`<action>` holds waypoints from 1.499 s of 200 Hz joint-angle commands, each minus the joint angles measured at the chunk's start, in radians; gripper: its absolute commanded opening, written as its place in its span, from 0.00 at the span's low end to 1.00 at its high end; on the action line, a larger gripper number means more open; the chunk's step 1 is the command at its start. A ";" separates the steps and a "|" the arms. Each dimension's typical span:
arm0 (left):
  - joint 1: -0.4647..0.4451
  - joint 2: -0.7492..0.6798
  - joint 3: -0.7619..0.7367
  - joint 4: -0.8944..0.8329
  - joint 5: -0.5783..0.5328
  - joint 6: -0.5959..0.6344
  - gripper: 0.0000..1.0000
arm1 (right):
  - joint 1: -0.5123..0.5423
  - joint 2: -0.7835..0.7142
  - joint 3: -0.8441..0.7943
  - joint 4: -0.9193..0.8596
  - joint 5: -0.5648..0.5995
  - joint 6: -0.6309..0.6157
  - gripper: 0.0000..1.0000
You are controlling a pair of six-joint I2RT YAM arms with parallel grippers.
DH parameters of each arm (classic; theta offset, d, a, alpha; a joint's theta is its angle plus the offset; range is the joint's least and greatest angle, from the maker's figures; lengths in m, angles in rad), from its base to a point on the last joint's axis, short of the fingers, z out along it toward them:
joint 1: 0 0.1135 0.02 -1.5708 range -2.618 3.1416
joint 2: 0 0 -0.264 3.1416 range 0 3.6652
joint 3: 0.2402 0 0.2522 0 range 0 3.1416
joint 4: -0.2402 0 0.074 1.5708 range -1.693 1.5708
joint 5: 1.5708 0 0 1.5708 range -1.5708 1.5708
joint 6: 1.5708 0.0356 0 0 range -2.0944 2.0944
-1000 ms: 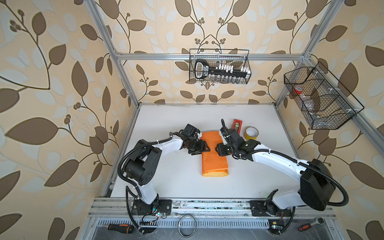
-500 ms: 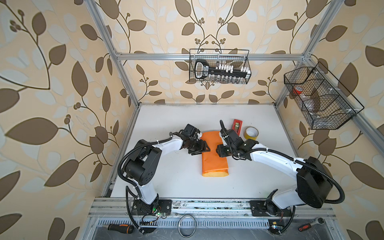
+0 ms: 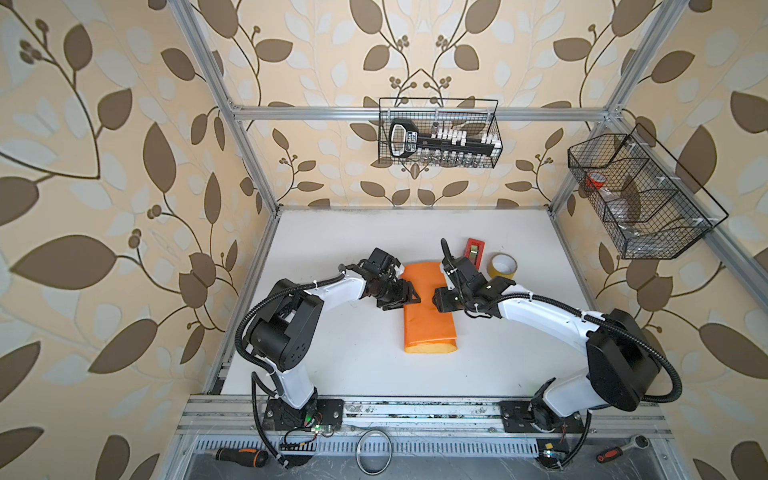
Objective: Wrap the gift box in paper
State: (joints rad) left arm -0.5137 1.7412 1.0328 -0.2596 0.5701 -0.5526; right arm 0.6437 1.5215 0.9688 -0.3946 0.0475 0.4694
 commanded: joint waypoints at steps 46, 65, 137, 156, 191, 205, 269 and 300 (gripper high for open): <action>-0.003 0.060 -0.025 -0.109 -0.139 0.017 0.66 | -0.027 0.029 -0.033 0.060 -0.071 -0.004 0.61; -0.002 0.062 -0.026 -0.110 -0.140 0.017 0.66 | -0.036 0.033 -0.041 0.073 -0.092 0.007 0.61; -0.002 0.063 -0.027 -0.110 -0.140 0.016 0.66 | -0.084 0.062 -0.106 0.186 -0.240 0.062 0.65; -0.003 0.064 -0.026 -0.108 -0.141 0.016 0.66 | -0.091 0.072 -0.123 0.216 -0.269 0.079 0.66; -0.003 0.064 -0.024 -0.108 -0.139 0.014 0.66 | -0.106 0.097 -0.159 0.283 -0.331 0.114 0.71; -0.003 0.063 -0.024 -0.108 -0.139 0.014 0.66 | -0.112 0.107 -0.180 0.318 -0.353 0.133 0.73; -0.005 0.058 -0.028 -0.106 -0.139 0.013 0.66 | -0.141 0.161 -0.232 0.458 -0.439 0.185 0.85; -0.006 0.049 -0.028 -0.105 -0.145 0.013 0.66 | -0.175 0.162 -0.240 0.493 -0.474 0.188 0.92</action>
State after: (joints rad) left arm -0.5072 1.7424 1.0332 -0.2615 0.5678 -0.5526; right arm 0.4683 1.6341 0.7708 0.1143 -0.3496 0.6521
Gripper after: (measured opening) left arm 0.660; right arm 0.896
